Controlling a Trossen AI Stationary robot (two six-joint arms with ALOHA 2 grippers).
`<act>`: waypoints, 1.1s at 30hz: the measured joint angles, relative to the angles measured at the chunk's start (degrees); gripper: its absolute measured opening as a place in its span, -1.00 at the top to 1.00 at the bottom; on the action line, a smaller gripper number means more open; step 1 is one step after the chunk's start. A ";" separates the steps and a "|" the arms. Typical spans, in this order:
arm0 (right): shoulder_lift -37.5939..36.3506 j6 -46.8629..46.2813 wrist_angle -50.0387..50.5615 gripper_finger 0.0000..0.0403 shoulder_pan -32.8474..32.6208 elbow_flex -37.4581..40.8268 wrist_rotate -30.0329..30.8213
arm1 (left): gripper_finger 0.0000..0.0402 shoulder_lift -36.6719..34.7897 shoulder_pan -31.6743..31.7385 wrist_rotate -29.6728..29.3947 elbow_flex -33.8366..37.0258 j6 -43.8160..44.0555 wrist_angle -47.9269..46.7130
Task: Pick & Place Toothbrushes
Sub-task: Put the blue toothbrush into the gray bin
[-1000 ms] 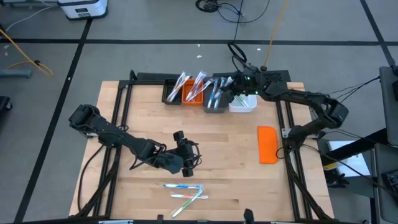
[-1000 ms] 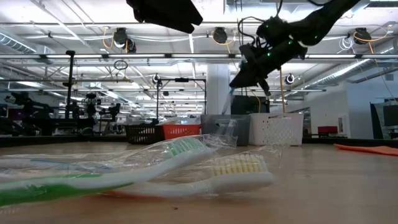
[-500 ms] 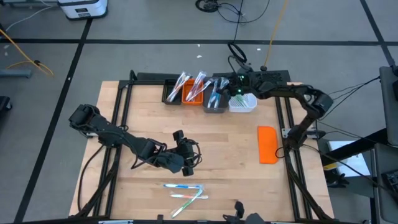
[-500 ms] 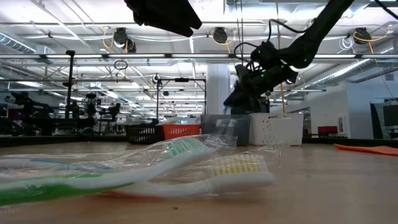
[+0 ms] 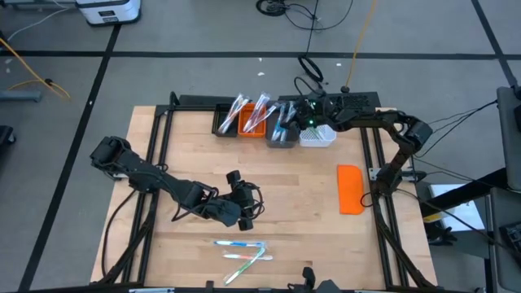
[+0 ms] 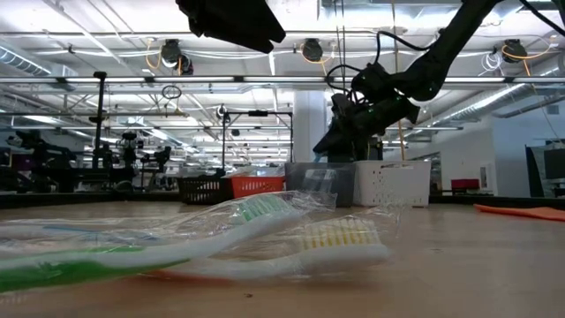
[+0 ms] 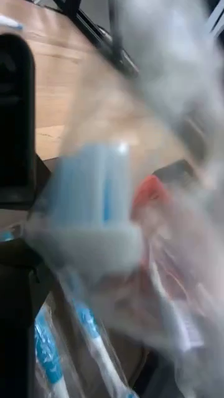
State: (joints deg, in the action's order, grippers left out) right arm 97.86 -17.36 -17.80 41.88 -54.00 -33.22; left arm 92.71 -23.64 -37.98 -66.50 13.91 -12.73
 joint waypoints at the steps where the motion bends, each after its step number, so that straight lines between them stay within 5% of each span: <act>1: -0.01 0.00 -0.02 0.73 0.01 0.00 0.00 | -0.11 0.00 0.00 0.00 0.02 0.00 0.00; 15: -0.01 1.96 0.45 0.50 -0.01 0.00 0.48 | -0.11 0.00 0.00 0.00 0.02 0.03 0.00; 23: -0.01 1.72 -0.60 0.08 0.01 0.00 9.61 | -0.11 0.00 0.00 0.00 0.02 0.10 0.00; 33: -0.04 -0.29 -6.72 0.04 0.01 0.00 16.05 | -0.11 0.00 0.00 0.00 0.02 0.21 -0.50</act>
State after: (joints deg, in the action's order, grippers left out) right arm 97.82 -17.65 -24.53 41.89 -54.00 -17.17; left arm 92.71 -23.64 -37.98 -66.48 14.12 -13.23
